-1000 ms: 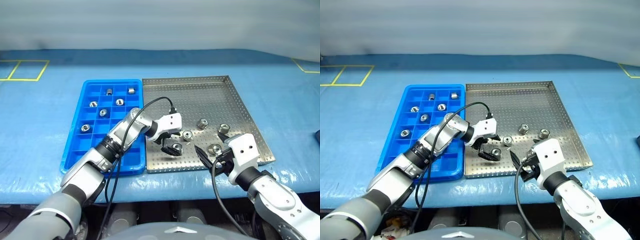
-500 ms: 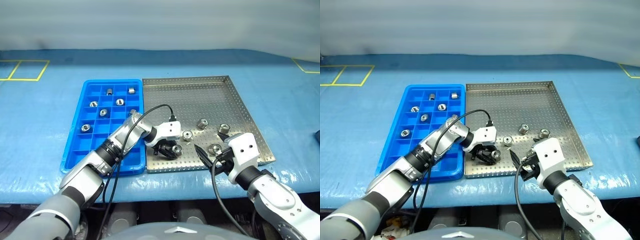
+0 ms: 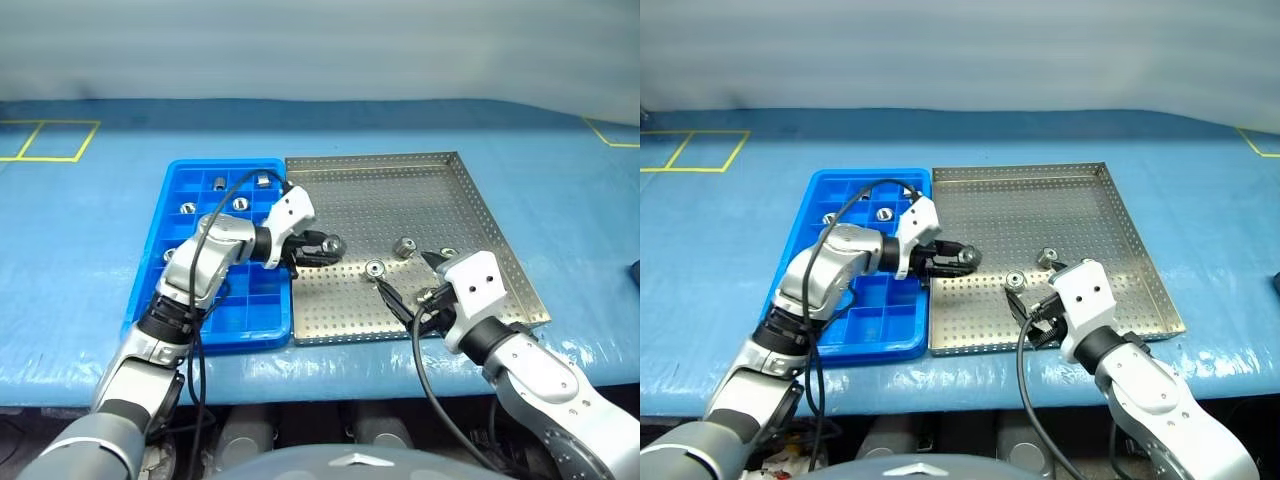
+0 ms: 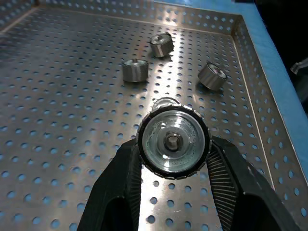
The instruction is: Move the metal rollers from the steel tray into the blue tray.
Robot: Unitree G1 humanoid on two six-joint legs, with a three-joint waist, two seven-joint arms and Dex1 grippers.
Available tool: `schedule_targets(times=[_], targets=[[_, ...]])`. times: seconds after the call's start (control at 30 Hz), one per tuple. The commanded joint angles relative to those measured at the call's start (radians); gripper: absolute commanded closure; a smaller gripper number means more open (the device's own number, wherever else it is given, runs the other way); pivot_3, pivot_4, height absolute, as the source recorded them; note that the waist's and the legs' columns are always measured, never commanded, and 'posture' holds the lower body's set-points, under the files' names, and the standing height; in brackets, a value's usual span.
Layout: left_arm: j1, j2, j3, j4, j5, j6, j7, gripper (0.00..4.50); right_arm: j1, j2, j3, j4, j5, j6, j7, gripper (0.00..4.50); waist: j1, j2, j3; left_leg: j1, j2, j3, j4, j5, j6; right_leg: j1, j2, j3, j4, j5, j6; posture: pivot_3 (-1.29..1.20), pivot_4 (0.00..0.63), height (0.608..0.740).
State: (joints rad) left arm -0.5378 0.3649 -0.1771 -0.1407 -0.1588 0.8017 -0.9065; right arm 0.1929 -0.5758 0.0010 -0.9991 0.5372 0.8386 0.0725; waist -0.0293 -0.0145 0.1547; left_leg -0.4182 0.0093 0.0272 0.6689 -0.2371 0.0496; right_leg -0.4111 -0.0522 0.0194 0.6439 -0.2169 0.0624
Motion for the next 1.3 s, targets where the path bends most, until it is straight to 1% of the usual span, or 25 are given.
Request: schedule_targets(times=[0.03, 0.17, 0.27, 0.37, 0.5, 0.63, 0.73, 0.9, 1.1, 1.17, 1.23, 1.3], targets=[[0.086, 0.007, 0.117, -0.176, 0.025, 0.035, 0.180, 2.84, -0.075, 0.001, 0.041, 0.023, -0.008, 0.002, 0.045, 0.00, 0.002, 0.000, 0.000, 0.000, 0.000, 0.000, 0.000, 0.000, 0.000, 0.000, 0.000, 0.000, 0.000, 0.000, 0.000, 0.03, 0.150, 0.740], [0.209, -0.002, 0.199, -0.332, 0.063, 0.061, 0.350, 2.84, -0.197, -0.011, 0.125, 0.105, -0.034, 0.002, 0.118, 0.00, 0.022, -0.001, 0.000, 0.001, 0.000, 0.000, -0.001, 0.000, 0.000, 0.000, 0.000, -0.001, 0.001, 0.002, -0.003, 0.12, 0.150, 0.740], [0.279, 0.001, 0.239, -0.397, 0.084, 0.081, 0.437, 2.84, -0.293, -0.006, 0.197, 0.177, -0.065, -0.013, 0.173, 0.00, 0.042, -0.001, 0.001, 0.001, 0.000, -0.001, -0.001, 0.000, -0.001, 0.001, 0.000, -0.001, 0.000, 0.002, -0.003, 0.18, 0.150, 0.740], [0.331, 0.004, 0.271, -0.458, 0.073, 0.119, 0.481, 2.84, -0.376, 0.014, 0.264, 0.254, -0.099, -0.036, 0.229, 0.00, 0.071, -0.001, 0.001, 0.001, 0.000, -0.001, -0.001, 0.000, -0.001, 0.001, 0.000, -0.002, 0.000, 0.002, -0.003, 0.22, 0.150, 0.740], [0.391, 0.036, 0.273, -0.519, 0.063, 0.156, 0.499, 2.84, -0.445, 0.036, 0.340, 0.318, -0.149, -0.066, 0.286, 0.00, 0.098, -0.002, 0.001, 0.000, -0.002, -0.003, -0.001, 0.000, -0.001, 0.001, -0.001, -0.003, 0.000, 0.002, -0.005, 0.26, 0.150, 0.740], [0.432, 0.046, 0.275, -0.557, 0.036, 0.201, 0.504, 2.84, -0.460, 0.066, 0.366, 0.337, -0.163, -0.084, 0.325, 0.00, 0.121, -0.002, 0.001, 0.000, -0.002, -0.004, -0.003, 0.001, -0.001, 0.000, -0.002, -0.005, -0.001, 0.002, -0.006, 0.27, 0.150, 0.740], [0.454, 0.051, 0.262, -0.570, 0.019, 0.236, 0.505, 2.84, -0.447, 0.055, 0.386, 0.327, -0.166, -0.085, 0.371, 0.00, 0.129, -0.002, 0.001, 0.000, -0.002, -0.005, -0.002, 0.001, -0.001, 0.001, -0.002, -0.006, -0.001, 0.001, -0.007, 0.27, 0.150, 0.740], [0.470, 0.047, 0.239, -0.569, -0.003, 0.298, 0.520, 2.84, -0.430, 0.055, 0.381, 0.322, -0.181, -0.082, 0.397, 0.00, 0.130, -0.002, 0.001, 0.000, -0.002, -0.005, -0.002, 0.001, -0.002, 0.001, -0.003, -0.007, -0.001, 0.001, -0.007, 0.28, 0.150, 0.740], [0.476, 0.068, 0.220, -0.567, -0.010, 0.381, 0.548, 2.84, -0.412, 0.059, 0.370, 0.312, -0.191, -0.078, 0.395, 0.00, 0.128, -0.001, 0.001, 0.000, -0.002, -0.006, -0.004, 0.001, -0.002, 0.000, -0.003, -0.007, -0.001, 0.001, -0.007, 0.26, 0.150, 0.740], [0.466, 0.065, 0.229, -0.564, -0.021, 0.391, 0.551, 2.11, -0.403, 0.059, 0.367, 0.308, -0.195, -0.075, 0.391, 0.00, 0.128, -0.001, 0.001, 0.000, -0.002, -0.005, -0.004, 0.001, -0.002, 0.000, -0.003, -0.007, -0.001, 0.001, -0.008, 0.26, 0.150, 0.740], [0.455, 0.062, 0.239, -0.566, -0.035, 0.396, 0.549, 1.56, -0.396, 0.060, 0.363, 0.304, -0.199, -0.072, 0.388, 0.00, 0.128, -0.001, 0.001, 0.000, -0.002, -0.006, -0.004, 0.001, -0.002, 0.000, -0.003, -0.007, -0.001, 0.001, -0.008, 0.26, 0.150, 0.740], [0.445, 0.052, 0.249, -0.569, -0.053, 0.389, 0.546, 0.87, -0.390, 0.061, 0.359, 0.300, -0.201, -0.070, 0.388, 0.00, 0.128, -0.001, 0.001, 0.000, -0.002, -0.006, -0.004, 0.001, -0.002, 0.000, -0.003, -0.008, -0.001, 0.001, -0.008, 0.26, 0.150, 0.740]])
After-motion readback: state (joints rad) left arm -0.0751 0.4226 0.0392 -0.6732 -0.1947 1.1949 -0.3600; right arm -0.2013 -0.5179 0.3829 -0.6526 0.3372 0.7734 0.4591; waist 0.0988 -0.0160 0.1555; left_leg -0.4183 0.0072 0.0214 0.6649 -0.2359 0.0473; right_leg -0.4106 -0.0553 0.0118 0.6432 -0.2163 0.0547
